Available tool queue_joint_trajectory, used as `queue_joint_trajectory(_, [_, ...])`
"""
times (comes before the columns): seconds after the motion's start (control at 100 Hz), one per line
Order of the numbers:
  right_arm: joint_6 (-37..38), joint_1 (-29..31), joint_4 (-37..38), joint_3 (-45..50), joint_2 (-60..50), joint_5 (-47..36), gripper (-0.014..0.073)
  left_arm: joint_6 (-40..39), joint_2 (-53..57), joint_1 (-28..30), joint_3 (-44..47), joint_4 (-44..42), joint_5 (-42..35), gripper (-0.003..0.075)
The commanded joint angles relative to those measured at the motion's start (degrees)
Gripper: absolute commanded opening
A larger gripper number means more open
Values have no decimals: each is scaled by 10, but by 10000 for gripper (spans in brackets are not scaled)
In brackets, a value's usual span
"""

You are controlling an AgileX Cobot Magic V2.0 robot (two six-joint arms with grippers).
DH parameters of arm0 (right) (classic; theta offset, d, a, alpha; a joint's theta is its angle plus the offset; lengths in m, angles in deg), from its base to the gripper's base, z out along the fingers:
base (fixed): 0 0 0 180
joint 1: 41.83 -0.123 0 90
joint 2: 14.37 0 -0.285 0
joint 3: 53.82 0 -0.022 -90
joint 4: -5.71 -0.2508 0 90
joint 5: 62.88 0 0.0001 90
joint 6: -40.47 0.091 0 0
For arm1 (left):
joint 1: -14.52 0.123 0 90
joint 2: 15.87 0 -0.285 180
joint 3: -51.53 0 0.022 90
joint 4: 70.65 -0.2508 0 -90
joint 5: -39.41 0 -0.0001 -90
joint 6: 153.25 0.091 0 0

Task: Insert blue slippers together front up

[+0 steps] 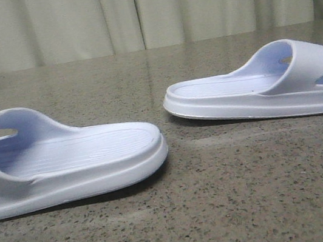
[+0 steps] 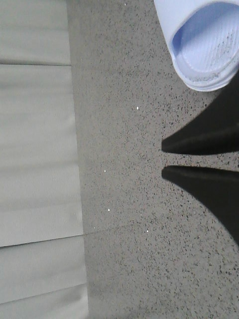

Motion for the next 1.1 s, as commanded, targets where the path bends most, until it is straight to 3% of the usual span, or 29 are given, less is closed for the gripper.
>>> queue_joint_trajectory(0.0, [-2,2,-1,11,-13,-44,-107,-4,17,-3,5,2,-47,16])
queue_joint_trajectory(0.59, [-2,2,-1,11,-13,-78,-107,-4,17,-3,5,3,-65,16])
queue_joint_trajectory(0.73, [-2,2,-1,11,-13,-96,-106,-4,17,-3,5,82,-96,15])
queue_joint_trajectory(0.88, [-2,2,-1,-2,-13,-83,-106,-4,17,-3,0,260,-96,15])
queue_joint_trajectory(1.09, [-2,2,-1,-74,-13,13,-106,-4,11,-3,-85,286,41,15])
